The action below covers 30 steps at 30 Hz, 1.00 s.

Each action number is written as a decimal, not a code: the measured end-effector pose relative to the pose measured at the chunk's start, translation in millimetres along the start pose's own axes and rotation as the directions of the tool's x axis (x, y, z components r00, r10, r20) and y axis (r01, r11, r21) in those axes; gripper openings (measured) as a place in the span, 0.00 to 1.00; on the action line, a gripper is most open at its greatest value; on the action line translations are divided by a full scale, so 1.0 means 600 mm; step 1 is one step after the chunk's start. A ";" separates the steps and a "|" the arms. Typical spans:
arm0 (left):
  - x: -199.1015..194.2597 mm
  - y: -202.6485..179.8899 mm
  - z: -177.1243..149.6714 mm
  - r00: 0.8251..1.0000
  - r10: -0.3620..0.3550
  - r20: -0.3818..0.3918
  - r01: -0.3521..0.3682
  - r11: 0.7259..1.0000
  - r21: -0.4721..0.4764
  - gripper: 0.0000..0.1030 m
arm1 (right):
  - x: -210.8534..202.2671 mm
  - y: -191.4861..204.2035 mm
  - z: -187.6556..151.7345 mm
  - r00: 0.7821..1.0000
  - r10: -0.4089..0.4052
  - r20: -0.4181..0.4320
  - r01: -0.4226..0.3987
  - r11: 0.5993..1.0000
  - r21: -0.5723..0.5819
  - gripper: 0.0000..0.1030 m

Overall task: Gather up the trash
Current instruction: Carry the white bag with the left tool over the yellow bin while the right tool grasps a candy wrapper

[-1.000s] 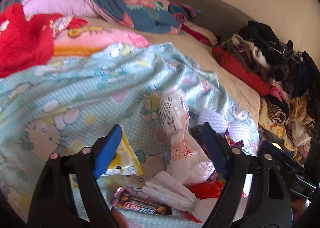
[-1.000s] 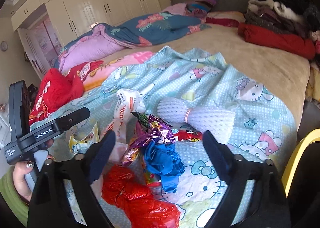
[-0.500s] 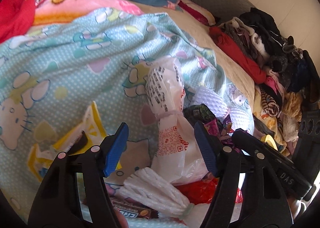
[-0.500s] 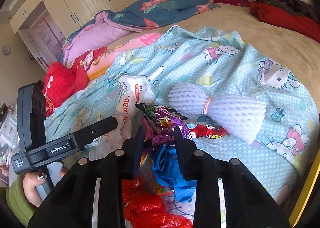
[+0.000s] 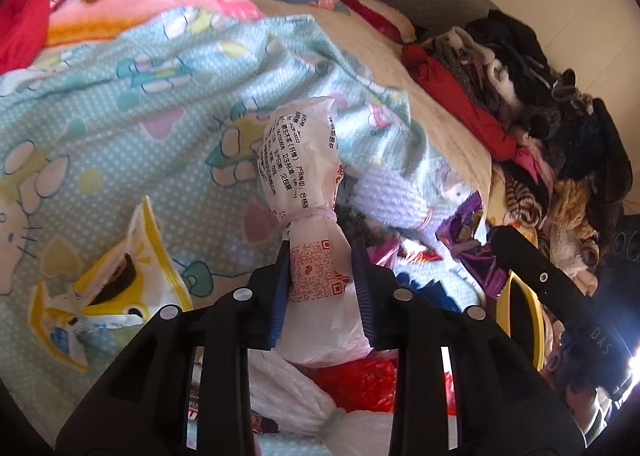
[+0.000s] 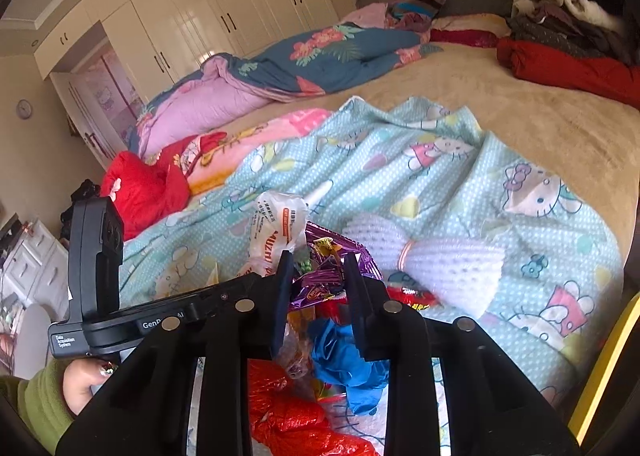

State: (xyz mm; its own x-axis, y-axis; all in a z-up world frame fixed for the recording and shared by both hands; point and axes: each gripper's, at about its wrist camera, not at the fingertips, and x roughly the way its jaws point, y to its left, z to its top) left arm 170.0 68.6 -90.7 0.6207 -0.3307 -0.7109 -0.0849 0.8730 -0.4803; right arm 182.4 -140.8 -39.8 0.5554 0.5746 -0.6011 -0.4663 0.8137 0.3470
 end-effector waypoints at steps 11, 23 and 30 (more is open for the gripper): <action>-0.081 -0.055 0.013 0.985 -0.032 0.167 0.023 0.998 0.059 0.22 | -0.064 -0.014 0.003 0.996 -0.002 0.088 0.003 1.000 -0.003 0.21; -0.092 -0.152 -0.005 0.980 -0.102 0.171 0.074 0.983 0.166 0.22 | -0.146 -0.060 -0.010 0.983 -0.060 0.173 0.054 0.998 0.039 0.20; -0.078 -0.208 -0.025 0.980 -0.147 0.138 0.113 0.967 0.229 0.22 | -0.193 -0.109 -0.024 0.973 -0.109 0.204 0.089 0.990 0.105 0.20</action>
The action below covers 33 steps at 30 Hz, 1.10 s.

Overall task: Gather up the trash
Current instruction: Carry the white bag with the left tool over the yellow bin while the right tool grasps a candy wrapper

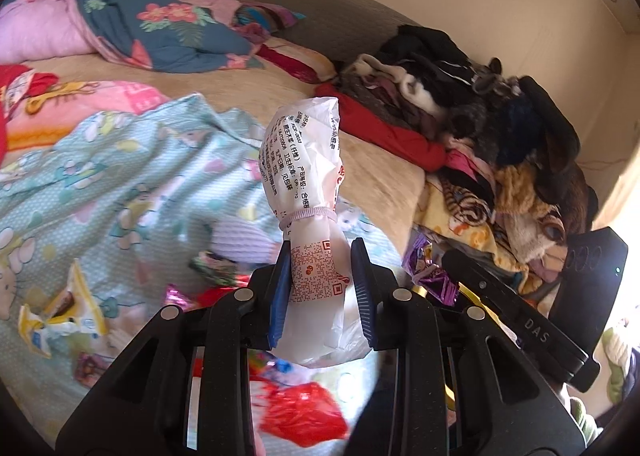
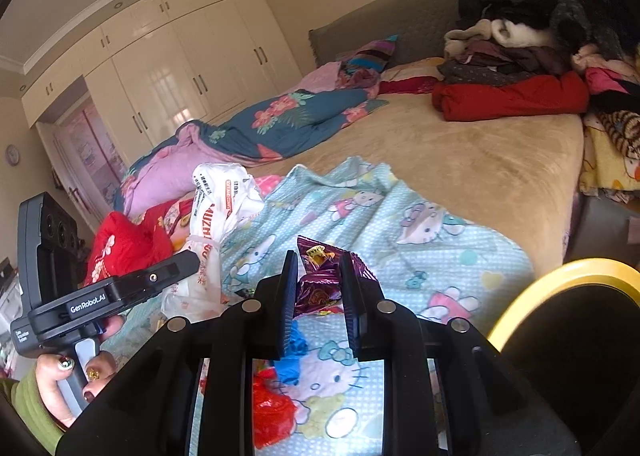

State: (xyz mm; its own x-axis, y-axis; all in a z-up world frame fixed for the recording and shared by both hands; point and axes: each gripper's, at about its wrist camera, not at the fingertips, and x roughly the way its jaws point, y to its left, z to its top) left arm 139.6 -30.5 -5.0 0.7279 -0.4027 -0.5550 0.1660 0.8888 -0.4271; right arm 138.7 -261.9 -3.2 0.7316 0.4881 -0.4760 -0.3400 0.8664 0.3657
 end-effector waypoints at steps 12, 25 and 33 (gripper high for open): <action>0.044 -0.096 -0.025 0.995 -0.076 -0.059 0.081 0.993 0.082 0.22 | -0.071 -0.084 0.002 0.995 -0.090 0.047 0.086 0.992 0.090 0.20; 0.080 -0.185 -0.042 0.985 -0.141 -0.097 0.152 0.981 0.118 0.22 | -0.144 -0.149 -0.005 0.985 -0.151 0.087 0.134 0.976 0.173 0.20; 0.113 -0.240 -0.070 0.977 -0.160 -0.142 0.181 0.973 0.146 0.22 | -0.186 -0.208 -0.013 0.973 -0.201 0.110 0.167 0.951 0.260 0.20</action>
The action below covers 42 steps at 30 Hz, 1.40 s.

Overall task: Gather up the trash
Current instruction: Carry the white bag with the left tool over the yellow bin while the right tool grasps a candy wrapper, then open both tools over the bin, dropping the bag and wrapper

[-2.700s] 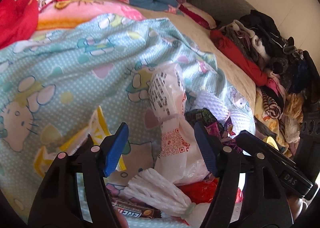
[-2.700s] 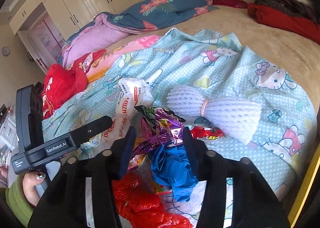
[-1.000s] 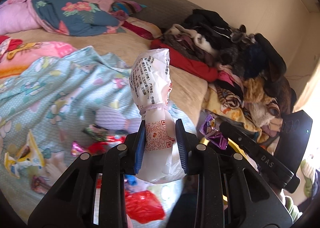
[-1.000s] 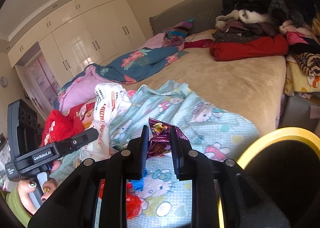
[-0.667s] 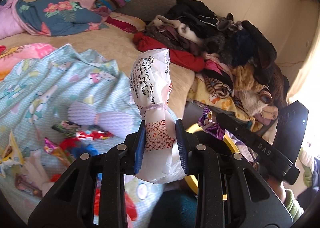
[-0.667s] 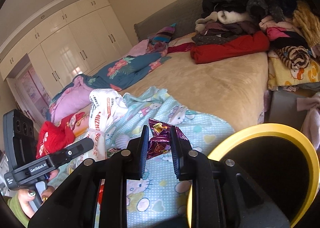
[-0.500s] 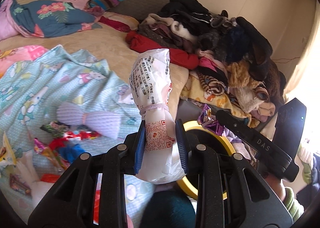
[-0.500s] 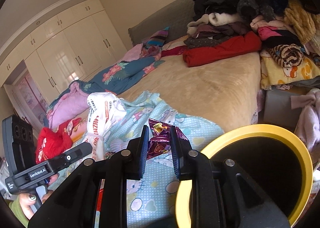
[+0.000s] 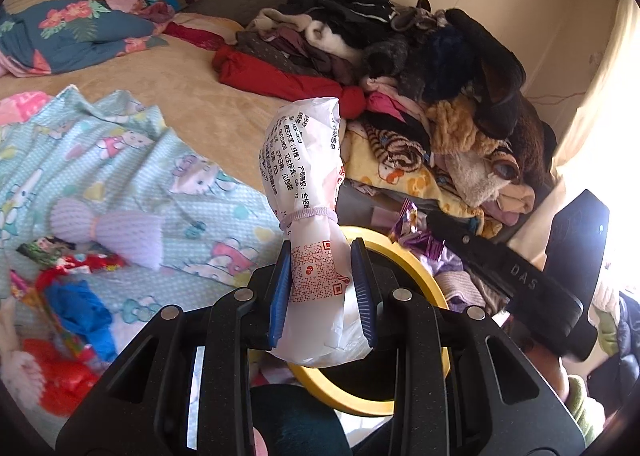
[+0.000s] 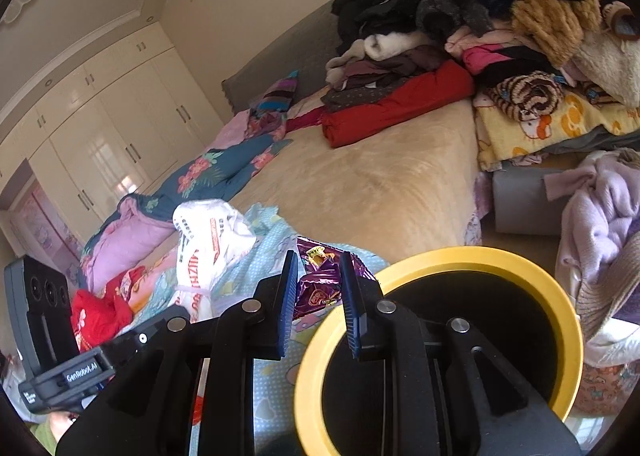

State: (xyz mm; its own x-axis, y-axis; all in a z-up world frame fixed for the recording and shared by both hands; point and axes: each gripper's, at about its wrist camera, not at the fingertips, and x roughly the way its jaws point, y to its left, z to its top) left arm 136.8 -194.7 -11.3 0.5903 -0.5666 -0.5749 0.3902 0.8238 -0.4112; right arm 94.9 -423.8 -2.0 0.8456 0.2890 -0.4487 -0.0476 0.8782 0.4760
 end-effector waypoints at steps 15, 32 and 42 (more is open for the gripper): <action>0.093 -0.052 -0.056 0.992 -0.015 -0.127 0.024 0.997 0.069 0.22 | -0.009 -0.110 -0.009 0.998 -0.058 -0.034 0.063 0.987 0.150 0.20; 0.093 -0.051 -0.076 0.997 0.056 -0.053 -0.049 0.992 0.117 0.90 | -0.001 -0.132 -0.015 0.986 -0.163 -0.022 0.164 0.979 0.123 0.71; 0.032 -0.024 -0.060 0.988 0.135 0.069 -0.141 0.986 0.092 0.90 | -0.002 -0.083 -0.014 0.988 -0.151 0.046 0.150 0.988 0.023 0.81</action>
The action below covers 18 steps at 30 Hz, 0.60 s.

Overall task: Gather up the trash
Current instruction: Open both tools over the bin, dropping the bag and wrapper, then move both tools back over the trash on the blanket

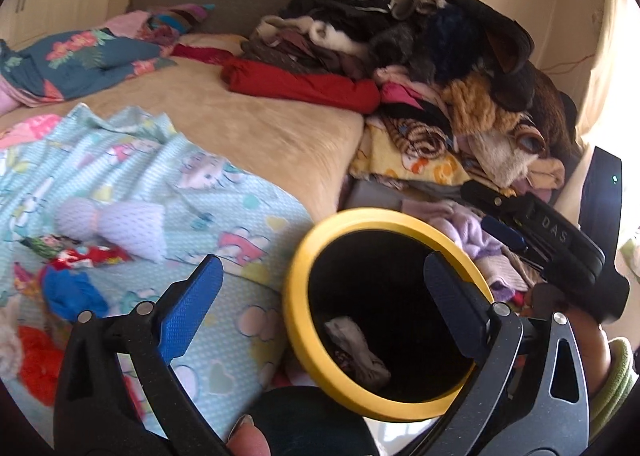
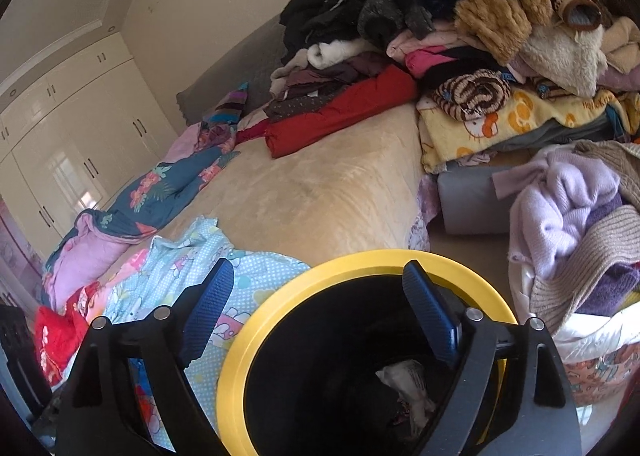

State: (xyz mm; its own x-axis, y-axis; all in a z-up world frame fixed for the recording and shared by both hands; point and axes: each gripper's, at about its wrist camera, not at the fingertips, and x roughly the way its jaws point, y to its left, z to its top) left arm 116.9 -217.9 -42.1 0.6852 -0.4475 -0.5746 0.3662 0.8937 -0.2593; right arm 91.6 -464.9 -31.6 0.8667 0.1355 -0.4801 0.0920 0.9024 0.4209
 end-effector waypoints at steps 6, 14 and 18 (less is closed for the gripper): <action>-0.027 0.029 0.004 0.999 0.033 0.039 -0.033 0.999 -0.023 0.90 | 0.003 0.027 -0.004 1.000 0.024 0.003 -0.023 0.999 -0.048 0.82; -0.065 0.063 0.013 0.993 0.075 0.091 -0.072 0.997 -0.034 0.90 | 0.002 0.064 -0.013 0.998 0.059 0.009 -0.058 0.992 -0.115 0.82; -0.085 0.074 0.015 0.990 0.093 0.109 -0.090 0.996 -0.028 0.90 | 0.002 0.087 -0.021 0.997 0.074 0.008 -0.072 0.987 -0.146 0.83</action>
State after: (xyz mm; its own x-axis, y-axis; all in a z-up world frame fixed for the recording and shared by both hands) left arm 103.6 -155.9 -17.4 0.7807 -0.3637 -0.5082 0.2851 0.9309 -0.2281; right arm 91.1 -412.5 -20.1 0.8750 0.1988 -0.4415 -0.0435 0.9404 0.3373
